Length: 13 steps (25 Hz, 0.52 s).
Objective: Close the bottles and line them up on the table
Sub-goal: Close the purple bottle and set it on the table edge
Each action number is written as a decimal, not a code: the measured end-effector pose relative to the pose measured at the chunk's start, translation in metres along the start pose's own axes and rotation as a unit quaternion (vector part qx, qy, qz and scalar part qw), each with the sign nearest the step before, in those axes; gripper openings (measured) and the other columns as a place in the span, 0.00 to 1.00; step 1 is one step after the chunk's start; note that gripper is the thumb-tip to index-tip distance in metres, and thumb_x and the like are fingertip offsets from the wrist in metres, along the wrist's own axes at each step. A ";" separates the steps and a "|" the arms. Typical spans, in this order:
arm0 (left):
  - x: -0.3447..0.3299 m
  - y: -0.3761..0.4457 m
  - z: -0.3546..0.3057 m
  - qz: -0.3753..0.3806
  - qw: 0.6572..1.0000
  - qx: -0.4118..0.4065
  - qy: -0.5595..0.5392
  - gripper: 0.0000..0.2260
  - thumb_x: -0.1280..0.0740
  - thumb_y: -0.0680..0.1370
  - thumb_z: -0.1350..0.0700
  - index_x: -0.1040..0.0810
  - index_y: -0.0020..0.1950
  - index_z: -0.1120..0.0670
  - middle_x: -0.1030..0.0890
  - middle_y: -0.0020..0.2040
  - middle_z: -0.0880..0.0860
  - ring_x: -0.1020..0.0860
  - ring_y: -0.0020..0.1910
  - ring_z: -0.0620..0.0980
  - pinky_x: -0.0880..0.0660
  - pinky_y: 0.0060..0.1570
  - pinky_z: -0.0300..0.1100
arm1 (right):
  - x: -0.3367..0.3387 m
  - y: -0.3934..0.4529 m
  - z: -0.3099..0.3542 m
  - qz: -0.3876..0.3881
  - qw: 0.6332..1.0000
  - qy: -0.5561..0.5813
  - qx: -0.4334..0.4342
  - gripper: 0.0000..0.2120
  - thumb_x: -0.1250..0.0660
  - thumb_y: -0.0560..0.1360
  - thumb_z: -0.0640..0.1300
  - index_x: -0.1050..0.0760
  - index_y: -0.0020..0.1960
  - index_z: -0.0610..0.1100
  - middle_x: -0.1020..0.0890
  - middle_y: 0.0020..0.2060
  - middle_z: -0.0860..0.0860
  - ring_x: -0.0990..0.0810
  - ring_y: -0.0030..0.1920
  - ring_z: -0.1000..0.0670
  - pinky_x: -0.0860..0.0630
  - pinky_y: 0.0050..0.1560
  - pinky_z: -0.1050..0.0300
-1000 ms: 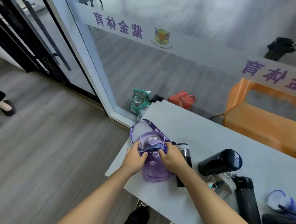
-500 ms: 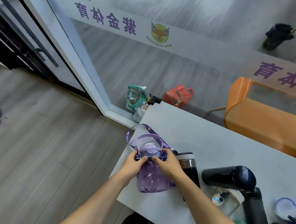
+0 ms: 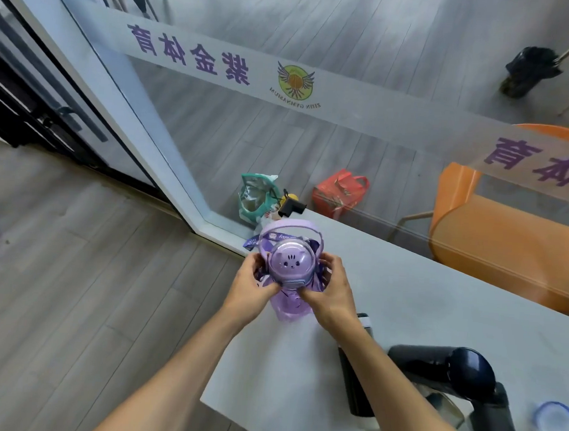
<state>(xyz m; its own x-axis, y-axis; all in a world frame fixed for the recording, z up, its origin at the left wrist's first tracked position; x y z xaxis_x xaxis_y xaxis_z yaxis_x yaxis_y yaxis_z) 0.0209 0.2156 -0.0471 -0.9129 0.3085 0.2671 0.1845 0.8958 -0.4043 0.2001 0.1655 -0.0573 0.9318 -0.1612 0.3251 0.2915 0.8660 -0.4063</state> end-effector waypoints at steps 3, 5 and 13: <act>-0.001 0.000 -0.006 0.009 0.999 -0.020 0.030 0.19 0.28 0.72 0.59 0.26 0.60 0.45 0.19 0.54 0.46 0.21 0.55 0.44 0.25 0.53 0.37 | -0.003 -0.003 -0.002 -0.006 1.000 -0.001 0.013 0.30 0.25 0.69 0.43 0.33 0.67 0.56 0.24 0.61 0.52 0.22 0.59 0.52 0.22 0.57 0.61; -0.006 -0.003 -0.005 0.031 0.999 -0.010 -0.019 0.17 0.30 0.75 0.58 0.26 0.63 0.46 0.18 0.57 0.47 0.21 0.59 0.46 0.24 0.55 0.39 | -0.003 -0.004 -0.011 -0.017 0.999 0.030 -0.003 0.19 0.32 0.71 0.47 0.30 0.60 0.59 0.22 0.58 0.49 0.20 0.57 0.48 0.20 0.55 0.56; -0.026 0.036 -0.037 0.079 0.996 -0.029 -0.032 0.21 0.27 0.75 0.53 0.27 0.66 0.47 0.19 0.58 0.41 0.22 0.52 0.28 0.26 0.48 0.24 | 0.009 0.028 -0.005 -0.040 0.995 0.087 -0.004 0.18 0.30 0.72 0.62 0.26 0.56 0.54 0.18 0.56 0.47 0.17 0.55 0.49 0.17 0.56 0.48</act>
<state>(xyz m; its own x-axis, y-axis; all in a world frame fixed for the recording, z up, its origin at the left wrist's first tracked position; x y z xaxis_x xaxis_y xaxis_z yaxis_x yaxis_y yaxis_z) 0.0651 0.2521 -0.0365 -0.8917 0.4278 0.1480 0.3465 0.8554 -0.3850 0.2179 0.1863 -0.0704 0.9288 -0.3098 0.2034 0.3672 0.8436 -0.3919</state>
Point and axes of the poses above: each hand's wrist, its own y-axis towards the middle knuckle, its own x-axis out of the back of the hand, z = x × y, the point moved 8 cm from there along y, towards the middle knuckle
